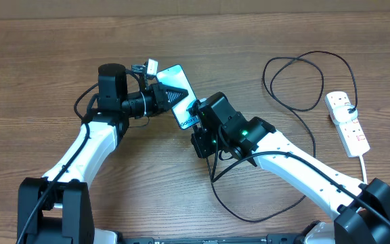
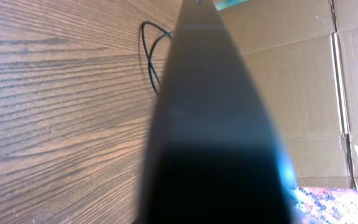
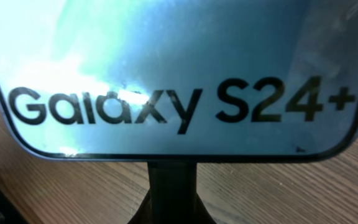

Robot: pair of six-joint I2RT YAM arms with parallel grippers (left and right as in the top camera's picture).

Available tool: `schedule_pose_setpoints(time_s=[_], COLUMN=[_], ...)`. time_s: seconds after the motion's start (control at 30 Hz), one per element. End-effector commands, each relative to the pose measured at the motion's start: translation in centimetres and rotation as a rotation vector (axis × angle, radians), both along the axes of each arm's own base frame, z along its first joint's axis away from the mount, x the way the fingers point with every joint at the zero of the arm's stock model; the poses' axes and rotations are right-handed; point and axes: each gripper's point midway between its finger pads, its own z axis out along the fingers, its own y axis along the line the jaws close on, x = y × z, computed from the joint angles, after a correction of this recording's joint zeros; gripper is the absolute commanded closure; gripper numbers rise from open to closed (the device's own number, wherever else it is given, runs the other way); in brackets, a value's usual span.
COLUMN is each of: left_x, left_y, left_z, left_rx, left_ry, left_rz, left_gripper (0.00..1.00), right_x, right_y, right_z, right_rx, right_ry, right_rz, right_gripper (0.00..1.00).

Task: Plug charger to phone and switch on socket

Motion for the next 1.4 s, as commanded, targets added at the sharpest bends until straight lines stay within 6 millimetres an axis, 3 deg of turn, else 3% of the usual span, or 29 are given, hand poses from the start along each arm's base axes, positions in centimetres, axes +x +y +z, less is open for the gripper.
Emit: schedule_pose_setpoints(time_s=[0.0,0.2,0.67,1.1,1.27,1.37], left_x=[-4.1,-5.3,-6.2,-6.1,-4.6,-3.1], left_y=[-3.2,-3.5,-3.8,-4.2,-3.5,-2.1], left_z=[1.7,2.3,1.7,1.2,0.3,-0.4], left_rx=[-0.105,-0.137,-0.131,-0.102,-0.058,-0.020], left_ry=[-0.006,-0.048,-0.021,-0.021,0.034,0.053], left_rz=[-0.229,-0.312,-0.335,-0.322,-0.220,-0.129], left_gripper=[0.96,0.96,0.96,0.96,0.96,0.96], right_x=[3.0,3.5,4.5,4.1,2.3,1.2], right_y=[0.2,0.7,2.3,2.1,2.3,1.8], right_z=[2.2,3.5,6.8,6.5,5.8,5.1], right_rx=[0.019,0.021,0.105,0.097,0.111,0.090], right_ry=[-0.130,-0.176,-0.226,-0.191,-0.107,-0.053], right_rz=[-0.052,-0.012,-0.001,-0.012,0.036,0.047], right_gripper=[0.96,0.96,0.96,0.96,0.78,0.63])
